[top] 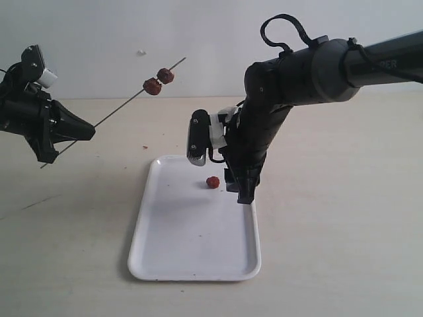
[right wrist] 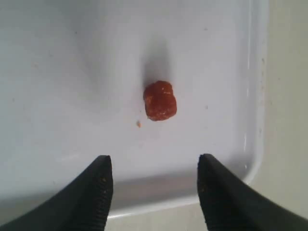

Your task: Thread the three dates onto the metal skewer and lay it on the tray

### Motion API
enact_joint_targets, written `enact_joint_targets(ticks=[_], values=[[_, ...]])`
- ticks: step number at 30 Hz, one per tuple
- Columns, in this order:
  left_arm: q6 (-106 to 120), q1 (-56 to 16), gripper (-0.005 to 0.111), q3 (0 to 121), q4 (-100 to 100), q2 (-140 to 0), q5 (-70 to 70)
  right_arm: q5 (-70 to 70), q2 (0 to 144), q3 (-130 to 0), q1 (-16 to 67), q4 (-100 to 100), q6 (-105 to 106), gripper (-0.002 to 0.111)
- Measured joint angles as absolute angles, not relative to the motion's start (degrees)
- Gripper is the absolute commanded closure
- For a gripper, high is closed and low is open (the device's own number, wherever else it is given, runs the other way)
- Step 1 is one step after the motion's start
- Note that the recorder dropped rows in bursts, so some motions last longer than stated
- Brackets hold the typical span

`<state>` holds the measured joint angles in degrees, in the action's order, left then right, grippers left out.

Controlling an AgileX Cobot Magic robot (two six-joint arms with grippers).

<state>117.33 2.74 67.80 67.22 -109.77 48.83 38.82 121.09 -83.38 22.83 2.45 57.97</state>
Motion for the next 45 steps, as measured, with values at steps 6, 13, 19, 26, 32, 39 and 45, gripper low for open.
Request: enact_joint_targets(ticks=[6, 13, 19, 26, 32, 39, 45], values=[[117.33, 2.74, 0.107, 67.8, 67.22, -109.77, 48.83, 37.04, 121.33, -83.38, 22.83, 6.6, 60.78, 0.055], [117.2, 2.74, 0.107, 67.8, 67.22, -109.77, 48.83, 36.4, 124.65, -85.21, 22.83, 7.13, 61.14, 0.055], [117.2, 2.74, 0.107, 67.8, 66.87, -109.77, 48.6, 37.76, 126.51, -88.29, 22.83, 8.0, 61.14, 0.055], [117.2, 2.74, 0.107, 67.8, 66.87, -110.77, 47.91, 39.11, 126.64, -88.65, 22.83, 8.23, 61.27, 0.06], [117.2, 2.74, 0.107, 67.8, 66.83, -112.28, 47.34, 39.2, 126.98, -88.69, 22.83, 8.23, 61.39, 0.06], [117.2, 2.74, 0.107, 67.8, 66.83, -112.28, 47.34, 38.28, 127.11, -88.69, 22.83, 8.66, 62.4, 0.06], [117.2, 2.74, 0.107, 67.8, 66.83, -112.28, 47.34, 37.65, 128.5, -89.07, 22.83, 9.02, 62.4, 0.062]])
